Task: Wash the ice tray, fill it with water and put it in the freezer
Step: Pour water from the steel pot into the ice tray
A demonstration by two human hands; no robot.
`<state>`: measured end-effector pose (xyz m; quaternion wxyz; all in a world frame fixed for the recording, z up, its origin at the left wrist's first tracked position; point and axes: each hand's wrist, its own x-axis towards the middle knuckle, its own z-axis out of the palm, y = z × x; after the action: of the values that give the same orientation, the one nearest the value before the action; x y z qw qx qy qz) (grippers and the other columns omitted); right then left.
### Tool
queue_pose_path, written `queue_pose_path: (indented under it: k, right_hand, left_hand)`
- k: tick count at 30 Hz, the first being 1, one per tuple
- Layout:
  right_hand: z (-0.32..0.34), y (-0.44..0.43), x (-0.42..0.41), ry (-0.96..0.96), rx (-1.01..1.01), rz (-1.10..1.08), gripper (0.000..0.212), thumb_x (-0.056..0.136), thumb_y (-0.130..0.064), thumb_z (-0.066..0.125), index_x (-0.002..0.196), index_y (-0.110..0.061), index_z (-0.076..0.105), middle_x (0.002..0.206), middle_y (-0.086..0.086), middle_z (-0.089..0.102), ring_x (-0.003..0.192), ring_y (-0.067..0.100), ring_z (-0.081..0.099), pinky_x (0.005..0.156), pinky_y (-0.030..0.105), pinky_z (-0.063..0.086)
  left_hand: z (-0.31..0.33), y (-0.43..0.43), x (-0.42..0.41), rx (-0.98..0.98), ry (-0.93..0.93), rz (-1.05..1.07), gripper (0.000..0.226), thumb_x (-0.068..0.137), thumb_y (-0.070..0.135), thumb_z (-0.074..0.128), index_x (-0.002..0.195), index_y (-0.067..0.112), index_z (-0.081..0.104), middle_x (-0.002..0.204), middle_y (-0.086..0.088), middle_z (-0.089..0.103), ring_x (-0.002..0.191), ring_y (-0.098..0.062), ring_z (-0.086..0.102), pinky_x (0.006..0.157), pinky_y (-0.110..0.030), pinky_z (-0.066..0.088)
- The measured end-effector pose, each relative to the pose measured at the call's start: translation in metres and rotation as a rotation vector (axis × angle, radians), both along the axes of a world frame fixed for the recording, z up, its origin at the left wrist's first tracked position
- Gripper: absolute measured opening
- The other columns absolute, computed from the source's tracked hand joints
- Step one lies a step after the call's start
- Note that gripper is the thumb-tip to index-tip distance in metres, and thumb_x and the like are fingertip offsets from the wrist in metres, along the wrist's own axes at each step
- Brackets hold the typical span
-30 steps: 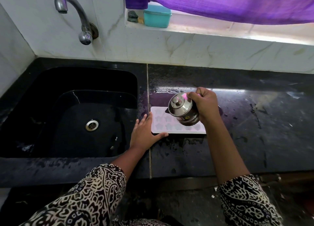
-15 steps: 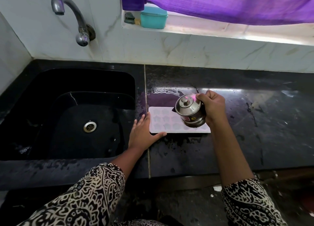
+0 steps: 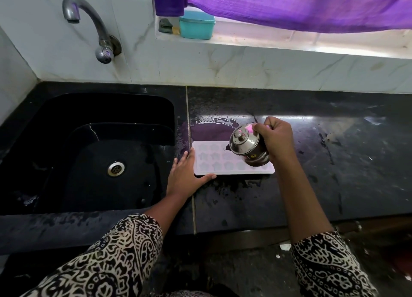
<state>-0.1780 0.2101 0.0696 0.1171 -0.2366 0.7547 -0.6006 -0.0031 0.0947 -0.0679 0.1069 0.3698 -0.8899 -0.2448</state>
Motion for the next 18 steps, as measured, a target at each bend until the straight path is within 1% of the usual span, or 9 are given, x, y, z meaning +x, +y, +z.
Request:
queue_pose_path:
  k: [9, 13, 18]
  right_hand:
    - [-0.0010, -0.0015, -0.0006, 0.021, 0.000, 0.012, 0.040, 0.074, -0.003, 0.069, 0.053, -0.017, 0.037, 0.049, -0.003, 0.037, 0.045, 0.009, 0.032, 0.045, 0.018, 0.033]
    - [-0.0003, -0.0013, -0.0005, 0.009, -0.002, 0.013, 0.040, 0.073, -0.003, 0.069, 0.053, -0.017, 0.038, 0.040, -0.013, 0.037, 0.040, 0.004, 0.032, 0.042, 0.014, 0.033]
    - [0.0016, 0.0010, -0.0002, 0.026, -0.004, 0.005, 0.042, 0.075, -0.003, 0.068, 0.053, -0.018, 0.035, 0.050, -0.002, 0.035, 0.048, 0.011, 0.032, 0.046, 0.019, 0.032]
  left_hand:
    - [-0.0014, -0.0006, -0.0007, 0.004, -0.002, 0.002, 0.112, 0.072, 0.078, 0.055, 0.154, 0.014, 0.011, 0.160, -0.003, 0.021, 0.148, -0.010, 0.010, 0.119, -0.033, 0.002]
    - [-0.0007, -0.0002, -0.0005, 0.004, 0.000, 0.001, 0.112, 0.072, 0.077, 0.055, 0.154, 0.014, 0.012, 0.160, -0.003, 0.021, 0.148, -0.011, 0.010, 0.120, -0.033, 0.002]
    - [-0.0003, -0.0002, -0.0002, 0.001, 0.001, 0.001, 0.112, 0.072, 0.078, 0.055, 0.154, 0.014, 0.012, 0.160, -0.003, 0.021, 0.148, -0.011, 0.010, 0.120, -0.033, 0.003]
